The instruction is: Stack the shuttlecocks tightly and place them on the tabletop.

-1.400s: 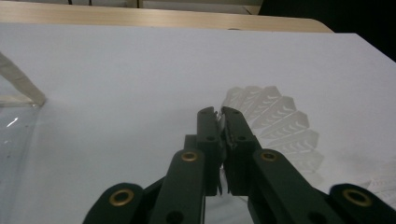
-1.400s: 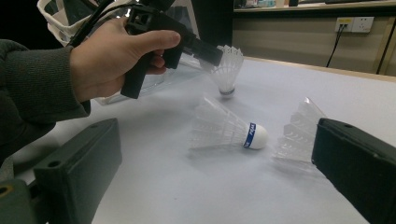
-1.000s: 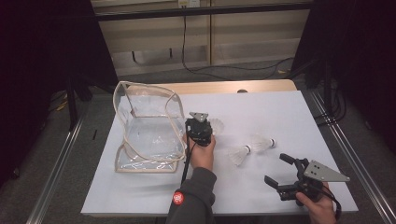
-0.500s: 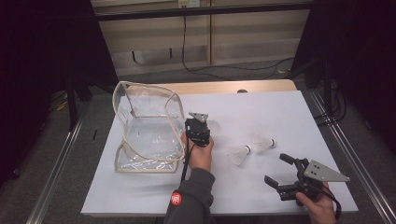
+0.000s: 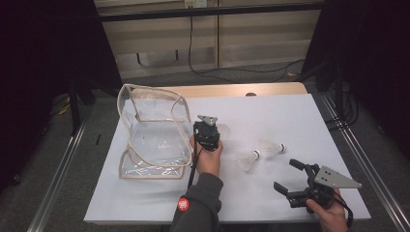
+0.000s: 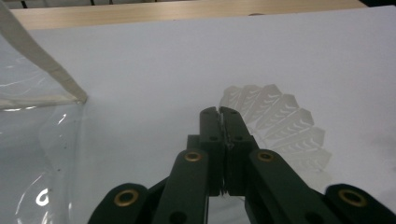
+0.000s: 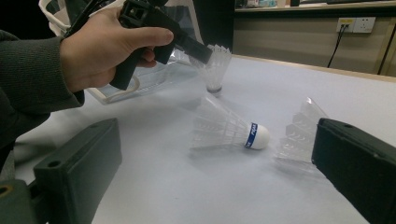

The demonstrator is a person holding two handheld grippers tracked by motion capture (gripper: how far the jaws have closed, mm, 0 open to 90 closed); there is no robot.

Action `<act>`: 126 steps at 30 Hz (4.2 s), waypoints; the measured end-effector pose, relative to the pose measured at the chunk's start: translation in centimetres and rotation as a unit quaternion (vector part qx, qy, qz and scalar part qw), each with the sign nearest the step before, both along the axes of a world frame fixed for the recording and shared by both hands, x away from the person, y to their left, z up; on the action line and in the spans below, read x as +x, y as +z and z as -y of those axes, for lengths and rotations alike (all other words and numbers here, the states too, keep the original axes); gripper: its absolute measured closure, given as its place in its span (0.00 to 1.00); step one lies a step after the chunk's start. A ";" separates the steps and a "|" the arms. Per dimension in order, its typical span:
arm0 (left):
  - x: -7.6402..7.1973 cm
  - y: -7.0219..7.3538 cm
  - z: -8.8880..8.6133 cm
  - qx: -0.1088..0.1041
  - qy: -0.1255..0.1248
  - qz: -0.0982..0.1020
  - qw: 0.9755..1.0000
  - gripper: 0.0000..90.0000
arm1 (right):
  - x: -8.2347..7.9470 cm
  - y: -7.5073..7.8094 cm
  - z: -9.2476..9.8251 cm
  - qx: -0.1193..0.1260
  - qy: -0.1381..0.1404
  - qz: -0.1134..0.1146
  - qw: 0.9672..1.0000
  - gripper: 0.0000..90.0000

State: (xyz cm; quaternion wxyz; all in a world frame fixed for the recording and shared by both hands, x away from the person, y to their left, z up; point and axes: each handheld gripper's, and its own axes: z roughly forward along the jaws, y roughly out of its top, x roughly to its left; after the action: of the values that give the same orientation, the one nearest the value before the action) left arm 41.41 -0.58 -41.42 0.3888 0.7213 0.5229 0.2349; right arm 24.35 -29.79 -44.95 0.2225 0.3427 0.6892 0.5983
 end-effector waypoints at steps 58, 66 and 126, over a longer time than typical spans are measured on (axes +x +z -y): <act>0.2 0.8 -0.6 0.088 0.041 0.011 0.995 1.00 | -0.2 0.1 0.0 -0.001 0.003 0.002 1.000 0.01; 0.2 0.4 -0.3 0.112 0.036 0.005 0.993 1.00 | -0.2 0.1 0.0 0.000 0.003 0.001 1.000 0.01; 1.6 0.0 2.1 0.019 -0.033 -0.016 0.999 0.83 | -0.2 0.1 -0.1 -0.001 0.005 0.003 1.000 0.01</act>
State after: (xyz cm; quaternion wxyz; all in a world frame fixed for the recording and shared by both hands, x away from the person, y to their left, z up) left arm 43.00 -2.68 -41.40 0.3744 0.7490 0.5003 0.2202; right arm 24.13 -29.73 -44.86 0.2222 0.3374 0.6906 0.5998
